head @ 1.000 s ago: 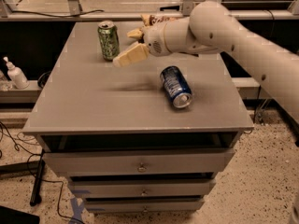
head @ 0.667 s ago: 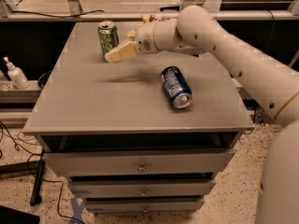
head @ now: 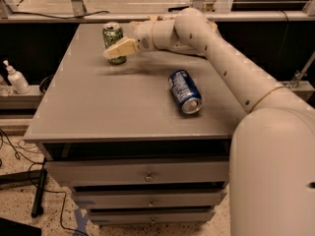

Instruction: Knock green can over

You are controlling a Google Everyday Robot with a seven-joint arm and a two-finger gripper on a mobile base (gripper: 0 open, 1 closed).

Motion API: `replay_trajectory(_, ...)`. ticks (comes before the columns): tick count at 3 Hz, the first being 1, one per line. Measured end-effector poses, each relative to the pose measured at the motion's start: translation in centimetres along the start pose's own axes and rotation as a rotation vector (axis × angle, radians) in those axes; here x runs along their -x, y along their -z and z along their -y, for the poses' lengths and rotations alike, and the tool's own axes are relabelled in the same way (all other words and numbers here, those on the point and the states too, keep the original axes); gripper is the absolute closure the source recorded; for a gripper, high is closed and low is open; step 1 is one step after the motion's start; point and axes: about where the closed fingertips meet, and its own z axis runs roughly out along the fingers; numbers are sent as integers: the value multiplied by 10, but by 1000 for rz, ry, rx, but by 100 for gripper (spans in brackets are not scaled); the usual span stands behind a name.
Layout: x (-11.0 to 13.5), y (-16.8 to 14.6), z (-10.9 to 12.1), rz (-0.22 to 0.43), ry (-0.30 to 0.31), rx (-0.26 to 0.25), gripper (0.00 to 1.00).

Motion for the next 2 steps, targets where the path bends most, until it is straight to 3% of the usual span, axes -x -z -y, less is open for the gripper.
replay_trajectory(2,14,-5,-3,124,54,100,0)
